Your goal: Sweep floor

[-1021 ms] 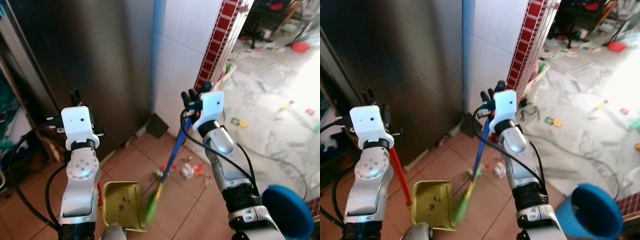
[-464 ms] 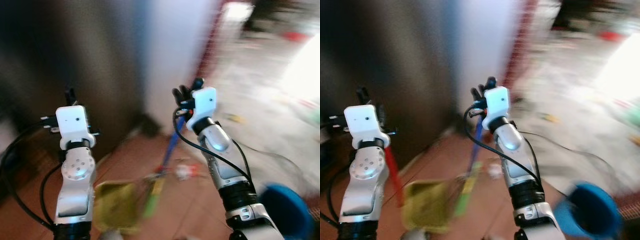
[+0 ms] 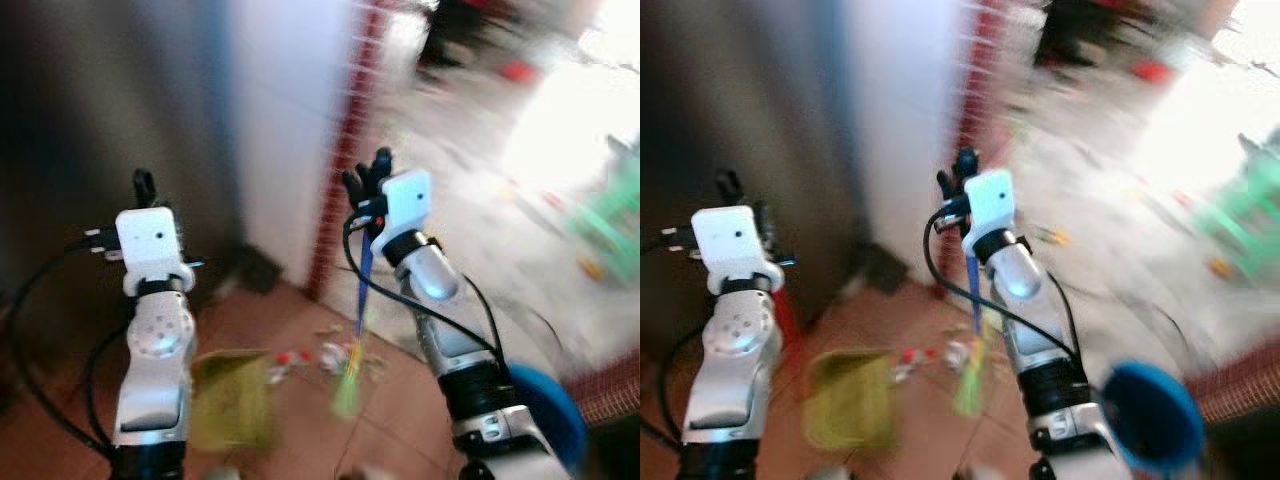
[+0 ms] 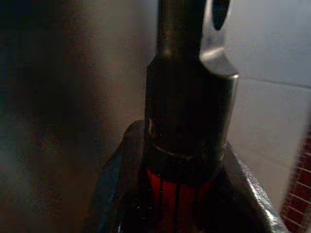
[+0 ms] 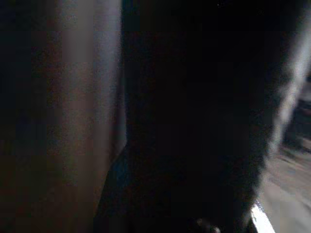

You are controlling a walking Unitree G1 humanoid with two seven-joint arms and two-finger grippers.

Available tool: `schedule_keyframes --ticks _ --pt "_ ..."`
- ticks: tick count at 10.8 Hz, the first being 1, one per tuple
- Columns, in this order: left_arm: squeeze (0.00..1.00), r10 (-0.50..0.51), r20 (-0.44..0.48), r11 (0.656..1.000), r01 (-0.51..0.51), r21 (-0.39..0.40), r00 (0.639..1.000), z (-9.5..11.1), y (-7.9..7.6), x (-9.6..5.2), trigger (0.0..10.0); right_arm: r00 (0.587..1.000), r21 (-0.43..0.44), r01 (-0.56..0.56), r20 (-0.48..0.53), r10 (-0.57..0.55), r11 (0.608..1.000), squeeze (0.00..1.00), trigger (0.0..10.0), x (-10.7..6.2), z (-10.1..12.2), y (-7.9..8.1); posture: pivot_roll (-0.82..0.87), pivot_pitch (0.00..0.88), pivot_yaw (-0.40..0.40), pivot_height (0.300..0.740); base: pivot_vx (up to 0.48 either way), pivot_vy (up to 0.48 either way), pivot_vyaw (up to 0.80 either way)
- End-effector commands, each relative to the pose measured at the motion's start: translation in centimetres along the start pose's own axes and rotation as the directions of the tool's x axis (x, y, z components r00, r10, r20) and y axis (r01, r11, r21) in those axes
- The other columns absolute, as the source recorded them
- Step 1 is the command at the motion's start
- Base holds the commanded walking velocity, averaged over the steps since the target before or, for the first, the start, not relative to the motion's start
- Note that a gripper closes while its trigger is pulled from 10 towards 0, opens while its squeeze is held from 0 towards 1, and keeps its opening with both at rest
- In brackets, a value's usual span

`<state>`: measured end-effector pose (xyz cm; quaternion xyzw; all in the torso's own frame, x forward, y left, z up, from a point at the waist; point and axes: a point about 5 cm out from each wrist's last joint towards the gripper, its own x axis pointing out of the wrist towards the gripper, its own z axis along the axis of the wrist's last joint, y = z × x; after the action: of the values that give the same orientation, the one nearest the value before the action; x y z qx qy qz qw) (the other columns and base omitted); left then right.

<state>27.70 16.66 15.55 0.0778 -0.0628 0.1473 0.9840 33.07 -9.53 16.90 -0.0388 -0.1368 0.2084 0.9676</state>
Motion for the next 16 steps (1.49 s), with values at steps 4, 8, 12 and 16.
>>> schedule_keyframes --ticks 4,8,12,16 --pt "0.0 0.04 0.062 0.998 -0.043 0.046 0.997 0.3 0.6 0.6 10.0 0.997 -0.023 -0.024 0.066 0.026 0.999 0.0 10.0 0.7 1.4 0.1 0.01 0.0 -0.084 0.74 0.0 0.0 0.0" --pt "0.0 0.115 0.063 0.989 -0.121 0.091 0.991 -0.6 1.1 0.9 10.0 0.998 -0.013 -0.047 0.052 0.048 0.999 0.0 10.0 0.4 1.1 0.3 0.0 0.0 -0.086 0.74 0.0 0.0 0.0" --pt "0.0 0.145 0.072 0.98 -0.153 0.124 0.987 -1.8 0.5 1.7 10.0 0.995 -0.039 -0.086 0.047 0.088 0.996 0.0 10.0 -1.1 0.9 0.7 -0.03 0.022 -0.09 0.74 0.0 0.0 0.4" --pt "0.0 0.145 0.071 0.979 -0.154 0.136 0.987 -3.7 -0.3 3.1 10.0 0.996 -0.053 -0.078 0.048 0.081 0.995 0.0 10.0 -1.4 0.8 1.2 -0.06 0.037 -0.089 0.74 0.0 0.0 0.0"
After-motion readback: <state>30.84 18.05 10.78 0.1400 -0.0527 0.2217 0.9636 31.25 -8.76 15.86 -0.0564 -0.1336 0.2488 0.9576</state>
